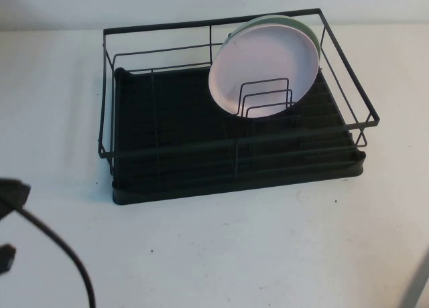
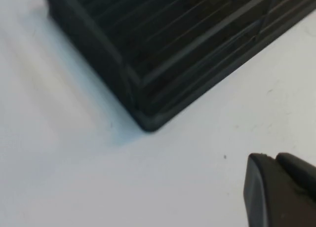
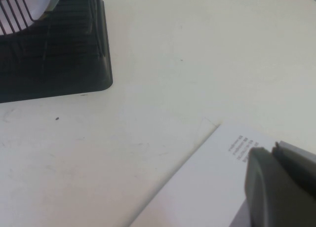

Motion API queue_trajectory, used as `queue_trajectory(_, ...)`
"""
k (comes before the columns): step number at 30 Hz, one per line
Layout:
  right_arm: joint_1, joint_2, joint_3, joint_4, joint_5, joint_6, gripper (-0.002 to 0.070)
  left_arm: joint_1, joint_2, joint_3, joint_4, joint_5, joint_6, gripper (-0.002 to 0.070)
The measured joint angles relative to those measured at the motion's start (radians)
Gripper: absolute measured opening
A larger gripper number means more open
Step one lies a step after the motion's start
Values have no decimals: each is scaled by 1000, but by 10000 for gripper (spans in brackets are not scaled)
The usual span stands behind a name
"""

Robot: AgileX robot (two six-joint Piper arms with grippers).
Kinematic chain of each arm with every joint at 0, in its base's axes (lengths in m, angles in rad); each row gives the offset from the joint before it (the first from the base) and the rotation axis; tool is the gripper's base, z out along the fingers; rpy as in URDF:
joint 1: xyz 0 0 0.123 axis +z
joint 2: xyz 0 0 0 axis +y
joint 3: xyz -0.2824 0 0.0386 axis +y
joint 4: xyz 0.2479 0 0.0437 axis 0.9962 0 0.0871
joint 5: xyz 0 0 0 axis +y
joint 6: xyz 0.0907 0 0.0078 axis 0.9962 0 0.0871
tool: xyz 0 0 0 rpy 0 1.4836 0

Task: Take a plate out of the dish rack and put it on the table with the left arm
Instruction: Grasp the plate from the shelf

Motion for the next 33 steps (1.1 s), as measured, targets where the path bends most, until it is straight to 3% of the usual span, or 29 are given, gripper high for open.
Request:
queue_trajectory(5, 0, 0, 0, 0, 0, 0, -18, 0, 236, -255, -98, 58, 241, -3)
queue_trajectory(10, 0, 0, 0, 0, 0, 0, -18, -7, 450, -421, -146, 62, 334, -3)
queue_trajectory(13, 0, 0, 0, 0, 0, 0, -18, -50, 564, -508, -150, 60, 370, 4)
queue_trajectory(18, 0, 0, 0, 0, 0, 0, -18, -137, 738, -633, -153, 42, 431, 123)
queue_trajectory(24, 0, 0, 0, 0, 0, 0, -18, -252, 920, -758, -153, -54, 617, 379)
queue_trajectory(27, 0, 0, 0, 0, 0, 0, -18, -293, 986, -799, -157, -153, 643, 410)
queue_trajectory(33, 0, 0, 0, 0, 0, 0, -18, -330, 1104, -860, -192, -287, 654, 388)
